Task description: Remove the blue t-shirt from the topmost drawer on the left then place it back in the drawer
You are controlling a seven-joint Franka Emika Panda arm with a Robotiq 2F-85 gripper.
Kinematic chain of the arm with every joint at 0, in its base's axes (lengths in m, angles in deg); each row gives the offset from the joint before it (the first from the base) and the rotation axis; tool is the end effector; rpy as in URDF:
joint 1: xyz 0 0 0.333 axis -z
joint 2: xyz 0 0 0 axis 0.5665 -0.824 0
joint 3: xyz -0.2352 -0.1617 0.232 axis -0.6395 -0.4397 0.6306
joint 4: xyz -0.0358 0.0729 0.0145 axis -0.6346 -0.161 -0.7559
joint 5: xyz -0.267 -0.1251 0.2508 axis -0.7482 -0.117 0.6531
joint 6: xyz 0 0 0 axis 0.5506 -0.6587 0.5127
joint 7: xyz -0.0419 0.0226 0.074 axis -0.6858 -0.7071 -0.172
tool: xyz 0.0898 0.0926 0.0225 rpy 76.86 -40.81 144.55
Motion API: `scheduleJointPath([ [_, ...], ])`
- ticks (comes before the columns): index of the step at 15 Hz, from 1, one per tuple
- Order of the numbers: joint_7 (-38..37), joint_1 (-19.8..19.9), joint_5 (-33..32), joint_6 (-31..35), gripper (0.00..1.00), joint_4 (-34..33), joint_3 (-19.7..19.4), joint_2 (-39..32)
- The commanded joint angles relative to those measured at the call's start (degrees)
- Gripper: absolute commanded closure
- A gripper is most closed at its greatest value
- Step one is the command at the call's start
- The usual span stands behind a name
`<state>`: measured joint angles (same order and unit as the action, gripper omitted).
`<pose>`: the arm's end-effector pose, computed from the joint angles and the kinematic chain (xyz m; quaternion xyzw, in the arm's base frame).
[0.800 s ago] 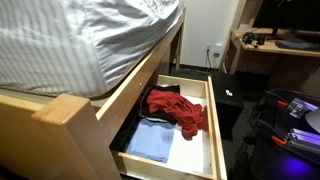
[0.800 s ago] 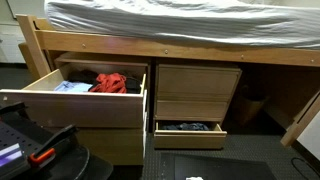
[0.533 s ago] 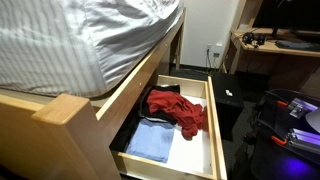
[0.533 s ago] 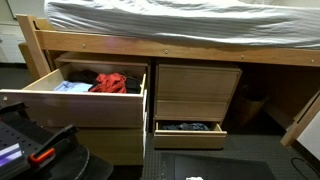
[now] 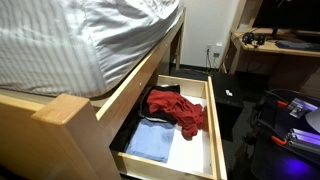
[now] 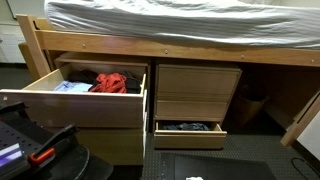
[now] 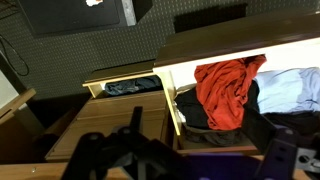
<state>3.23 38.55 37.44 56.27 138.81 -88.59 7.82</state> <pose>0.2284 -0.0904 0.5077 0.9820 0.1118 0.1384 0.0636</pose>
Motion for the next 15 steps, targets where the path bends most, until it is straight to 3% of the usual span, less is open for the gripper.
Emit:
scheduleJointPath([
  [1, -0.1, -0.15, -0.05, -0.22, 0.0, -0.17, -0.05, -0.02],
  [4, -0.1, -0.15, -0.05, -0.22, 0.0, -0.17, -0.05, -0.02],
  [8, 0.72, -8.61, 5.33, 3.99, 0.0, -1.07, 0.8, -13.34],
  [13, 7.37, -18.98, 13.22, 10.65, 0.0, -3.17, 1.42, -29.26],
  [14, 9.15, -19.53, 13.26, 9.44, 0.0, -4.66, 2.0, -31.75],
  [15, 5.86, -16.86, 13.01, 9.8, 0.0, -1.0, 3.33, -25.7],
])
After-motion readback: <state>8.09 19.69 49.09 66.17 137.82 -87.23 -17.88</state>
